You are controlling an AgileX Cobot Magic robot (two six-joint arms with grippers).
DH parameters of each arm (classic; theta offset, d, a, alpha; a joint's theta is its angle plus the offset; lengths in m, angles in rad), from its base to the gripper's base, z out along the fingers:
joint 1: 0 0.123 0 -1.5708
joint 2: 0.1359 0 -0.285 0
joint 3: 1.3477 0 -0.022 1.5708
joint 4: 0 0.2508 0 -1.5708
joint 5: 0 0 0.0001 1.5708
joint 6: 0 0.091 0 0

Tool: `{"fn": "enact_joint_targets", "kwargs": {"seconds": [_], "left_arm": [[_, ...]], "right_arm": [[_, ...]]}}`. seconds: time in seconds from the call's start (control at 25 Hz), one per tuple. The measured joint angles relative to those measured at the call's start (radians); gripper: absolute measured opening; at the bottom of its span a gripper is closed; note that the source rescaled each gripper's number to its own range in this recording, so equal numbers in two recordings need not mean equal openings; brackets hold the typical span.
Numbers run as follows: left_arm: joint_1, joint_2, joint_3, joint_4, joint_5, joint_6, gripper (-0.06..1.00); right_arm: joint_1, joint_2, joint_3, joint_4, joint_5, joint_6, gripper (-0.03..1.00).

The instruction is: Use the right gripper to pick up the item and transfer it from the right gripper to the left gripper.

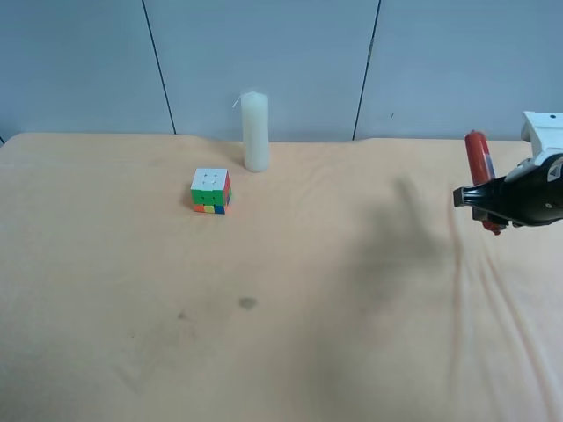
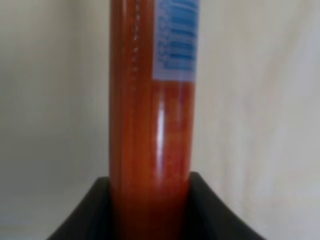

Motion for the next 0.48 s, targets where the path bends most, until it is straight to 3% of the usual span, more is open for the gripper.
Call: {"fn": "enact_joint_targets", "kwargs": {"seconds": [0.32,0.48], "left_arm": [[0.0,0.0,0.0,0.0,0.0,0.0,1.0],[0.0,0.0,0.0,0.0,0.0,0.0,1.0]], "right_arm": [[0.207,-0.054,0.0,0.028,-0.159,-0.004,0.01],[0.303,-0.054,-0.035,0.017,-0.182,-0.008,0.01]]}}
